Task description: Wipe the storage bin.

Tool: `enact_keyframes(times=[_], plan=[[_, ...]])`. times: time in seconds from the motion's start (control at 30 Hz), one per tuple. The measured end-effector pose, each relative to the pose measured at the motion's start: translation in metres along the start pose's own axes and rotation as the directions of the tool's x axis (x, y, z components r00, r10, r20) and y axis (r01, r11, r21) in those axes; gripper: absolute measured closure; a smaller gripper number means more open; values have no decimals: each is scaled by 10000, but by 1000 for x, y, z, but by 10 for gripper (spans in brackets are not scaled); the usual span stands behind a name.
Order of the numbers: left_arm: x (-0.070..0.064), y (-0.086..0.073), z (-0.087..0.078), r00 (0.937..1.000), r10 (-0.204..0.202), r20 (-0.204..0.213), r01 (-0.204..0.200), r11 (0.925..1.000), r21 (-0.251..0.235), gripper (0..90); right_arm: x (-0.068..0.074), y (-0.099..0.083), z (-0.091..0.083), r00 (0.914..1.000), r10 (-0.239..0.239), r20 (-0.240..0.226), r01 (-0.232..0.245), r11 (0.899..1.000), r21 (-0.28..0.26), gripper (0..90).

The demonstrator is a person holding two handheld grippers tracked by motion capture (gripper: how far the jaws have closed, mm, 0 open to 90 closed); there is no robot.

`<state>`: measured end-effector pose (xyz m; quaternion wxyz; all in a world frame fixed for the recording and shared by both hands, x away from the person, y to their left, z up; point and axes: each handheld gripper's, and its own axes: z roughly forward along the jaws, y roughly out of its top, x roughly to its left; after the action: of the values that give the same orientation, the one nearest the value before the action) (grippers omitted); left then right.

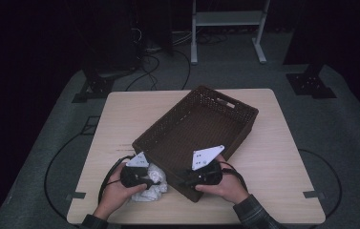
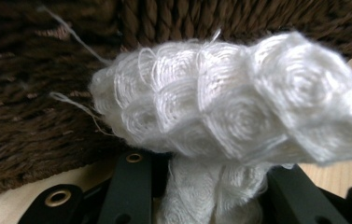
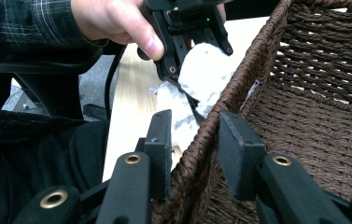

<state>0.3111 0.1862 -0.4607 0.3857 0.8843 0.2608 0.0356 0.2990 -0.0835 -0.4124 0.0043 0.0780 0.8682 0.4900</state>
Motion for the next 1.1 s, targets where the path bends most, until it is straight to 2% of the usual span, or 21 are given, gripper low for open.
enact_keyframes(times=[0.17,0.27,0.37,0.5,0.57,0.67,0.73,0.8,1.1], plan=[[1,-2,4,10000,0,-32,1,9998,175,670,0,0,0,10000,10,-1,-10,10000,1,653],[1,-4,11,9989,362,-301,-335,9956,870,670,0,0,0,10000,27,-2,-27,10000,1,654],[0,-3,11,9987,407,-299,-378,9951,916,670,0,0,0,10000,7,-2,-7,10000,-3,653],[-2,-1,6,9990,400,-196,-386,9968,704,671,0,0,0,10000,12,1,-12,10000,-3,653],[-5,3,-2,9995,317,0,-317,9991,267,671,0,0,0,10000,13,9,-13,10000,0,653],[-6,4,-4,9997,262,-7,-262,9996,56,671,1,1,0,10000,45,64,-45,10000,38,654],[-5,4,-4,9997,234,21,-234,9997,30,671,2,1,0,9999,22,103,-22,10000,68,652],[-3,3,-4,9998,198,40,-198,9998,35,671,5,4,-5,9997,-158,168,151,9991,397,627],[-3,3,-5,9997,235,-7,-235,9997,43,670,11,1,-26,9998,-173,139,168,9991,392,645]])
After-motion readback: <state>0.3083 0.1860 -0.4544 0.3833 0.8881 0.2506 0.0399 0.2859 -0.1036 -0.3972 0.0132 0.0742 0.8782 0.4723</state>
